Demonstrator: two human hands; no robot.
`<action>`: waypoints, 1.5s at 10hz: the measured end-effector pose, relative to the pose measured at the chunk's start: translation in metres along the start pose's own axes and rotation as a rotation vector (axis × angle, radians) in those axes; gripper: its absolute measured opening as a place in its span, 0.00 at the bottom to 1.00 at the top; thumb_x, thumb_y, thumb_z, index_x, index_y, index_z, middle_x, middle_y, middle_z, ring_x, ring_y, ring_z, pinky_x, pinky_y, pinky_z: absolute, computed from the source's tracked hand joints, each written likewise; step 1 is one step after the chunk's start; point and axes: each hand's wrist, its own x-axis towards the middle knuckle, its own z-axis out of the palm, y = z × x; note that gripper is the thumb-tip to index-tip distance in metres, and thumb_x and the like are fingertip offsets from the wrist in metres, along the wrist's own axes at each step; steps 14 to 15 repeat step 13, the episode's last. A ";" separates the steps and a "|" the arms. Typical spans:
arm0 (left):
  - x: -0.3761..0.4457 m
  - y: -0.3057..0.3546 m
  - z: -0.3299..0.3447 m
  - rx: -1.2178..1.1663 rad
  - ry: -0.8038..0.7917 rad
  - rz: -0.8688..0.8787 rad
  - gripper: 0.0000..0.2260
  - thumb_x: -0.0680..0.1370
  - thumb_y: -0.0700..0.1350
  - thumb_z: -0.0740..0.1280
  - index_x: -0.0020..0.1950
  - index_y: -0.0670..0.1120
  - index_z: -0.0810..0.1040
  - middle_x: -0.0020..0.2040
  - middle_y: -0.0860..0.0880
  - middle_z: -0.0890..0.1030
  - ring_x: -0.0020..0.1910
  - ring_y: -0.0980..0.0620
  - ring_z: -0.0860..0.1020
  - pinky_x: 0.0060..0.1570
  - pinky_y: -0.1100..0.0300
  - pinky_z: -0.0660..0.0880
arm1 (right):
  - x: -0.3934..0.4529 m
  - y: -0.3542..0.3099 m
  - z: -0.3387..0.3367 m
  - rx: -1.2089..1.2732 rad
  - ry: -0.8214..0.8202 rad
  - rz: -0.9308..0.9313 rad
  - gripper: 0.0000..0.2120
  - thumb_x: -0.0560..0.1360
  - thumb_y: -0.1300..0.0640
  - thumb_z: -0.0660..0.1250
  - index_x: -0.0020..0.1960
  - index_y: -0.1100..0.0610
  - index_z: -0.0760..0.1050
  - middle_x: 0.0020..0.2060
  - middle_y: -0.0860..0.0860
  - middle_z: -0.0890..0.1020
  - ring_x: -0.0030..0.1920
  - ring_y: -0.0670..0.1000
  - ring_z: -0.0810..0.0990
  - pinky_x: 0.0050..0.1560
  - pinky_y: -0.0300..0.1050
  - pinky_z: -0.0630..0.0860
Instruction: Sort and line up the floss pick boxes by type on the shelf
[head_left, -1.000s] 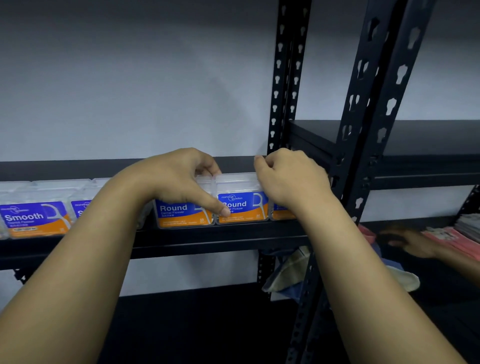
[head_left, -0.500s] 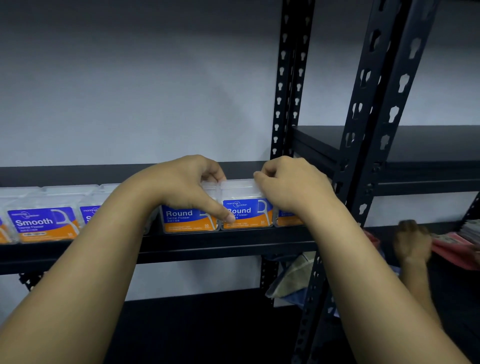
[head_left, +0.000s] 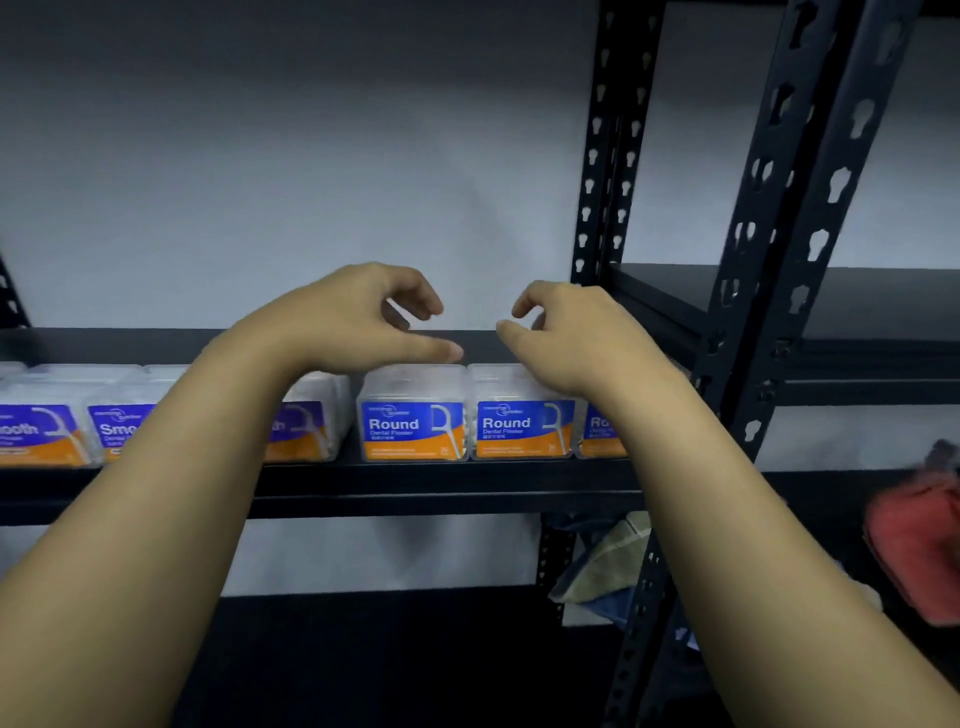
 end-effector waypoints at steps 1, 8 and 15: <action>-0.004 -0.021 -0.023 0.090 0.089 -0.044 0.19 0.72 0.58 0.76 0.59 0.55 0.80 0.59 0.56 0.81 0.55 0.54 0.81 0.54 0.56 0.76 | 0.015 -0.026 0.008 0.002 -0.054 -0.056 0.23 0.78 0.39 0.63 0.68 0.48 0.76 0.59 0.50 0.83 0.58 0.55 0.81 0.59 0.54 0.79; -0.051 -0.177 -0.141 0.349 -0.097 -0.241 0.25 0.76 0.68 0.65 0.67 0.55 0.76 0.66 0.54 0.79 0.62 0.50 0.77 0.62 0.52 0.73 | 0.053 -0.204 0.064 -0.093 -0.301 -0.178 0.26 0.80 0.34 0.61 0.72 0.47 0.74 0.71 0.50 0.77 0.66 0.54 0.77 0.62 0.51 0.72; -0.100 -0.219 -0.101 0.312 -0.069 0.059 0.25 0.78 0.70 0.52 0.63 0.56 0.74 0.59 0.55 0.81 0.54 0.57 0.80 0.52 0.55 0.79 | 0.009 -0.232 0.121 -0.063 -0.234 -0.186 0.19 0.81 0.33 0.57 0.58 0.45 0.76 0.53 0.47 0.85 0.52 0.47 0.83 0.52 0.51 0.82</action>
